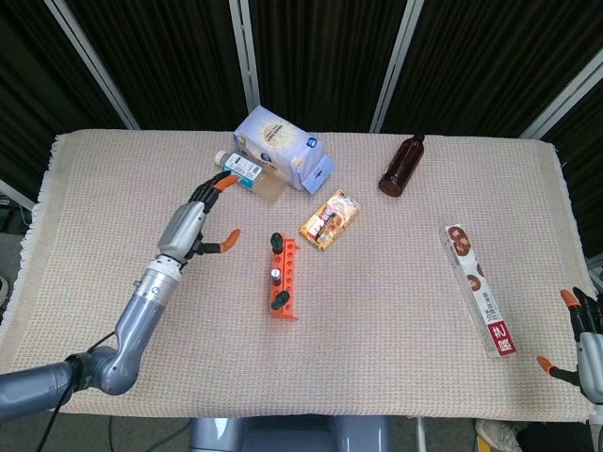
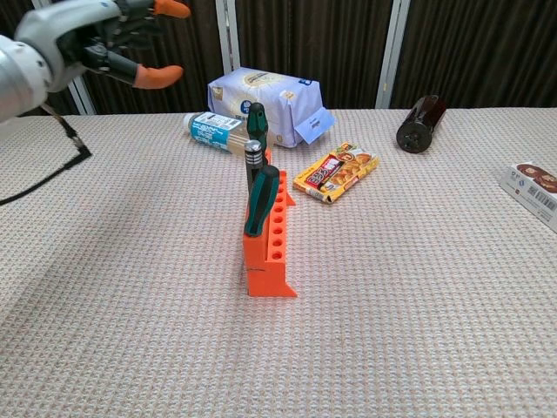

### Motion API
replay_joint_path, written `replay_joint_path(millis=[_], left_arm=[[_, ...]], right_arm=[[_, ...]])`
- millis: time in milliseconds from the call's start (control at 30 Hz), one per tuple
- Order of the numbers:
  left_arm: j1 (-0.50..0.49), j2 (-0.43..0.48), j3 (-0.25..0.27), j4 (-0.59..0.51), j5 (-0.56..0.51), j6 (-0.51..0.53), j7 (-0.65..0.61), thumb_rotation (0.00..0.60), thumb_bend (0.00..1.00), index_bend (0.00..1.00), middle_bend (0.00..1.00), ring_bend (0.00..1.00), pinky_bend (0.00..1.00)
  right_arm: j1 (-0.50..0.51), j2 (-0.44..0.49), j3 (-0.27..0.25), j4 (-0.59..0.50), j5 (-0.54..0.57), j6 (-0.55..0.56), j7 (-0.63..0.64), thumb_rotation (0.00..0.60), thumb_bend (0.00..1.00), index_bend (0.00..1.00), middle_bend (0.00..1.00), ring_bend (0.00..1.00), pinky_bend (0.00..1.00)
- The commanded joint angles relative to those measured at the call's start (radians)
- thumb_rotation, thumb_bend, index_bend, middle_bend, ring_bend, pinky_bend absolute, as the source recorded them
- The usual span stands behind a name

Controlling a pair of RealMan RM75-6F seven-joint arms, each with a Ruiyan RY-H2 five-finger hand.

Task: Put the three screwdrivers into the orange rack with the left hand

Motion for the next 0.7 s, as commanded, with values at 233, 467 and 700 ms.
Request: replay_joint_path(millis=[233,467,700], left_arm=[[0.275,0.186,0.195,-0.087,0.145,0.281,0.153,0.6,0.38,0.23,0.0,0.0,0.0],[0.417,0.262,0.291,-0.077,0.214,0.375,0.114,0.6,0.38,0.23,0.0,0.0,0.0],[0.508,0.288,0.336,-0.062,0.261,0.443,0.059,0.6,0.38,0.24,0.0,0.0,0.0]], right_arm=[[0.027,-0.009,0.022,-0.003,-0.036,0.035,-0.06,0.6,0.0,0.05,0.0,0.0,0.01],[0.036,-0.022,0.035,-0.006,-0.059,0.078,-0.126,0.6,0.0,0.04,0.0,0.0,0.0],[0.042,-0.033,0.031,-0.017,-0.081,0.092,-0.146,0.6,0.0,0.04,0.0,0.0,0.0]])
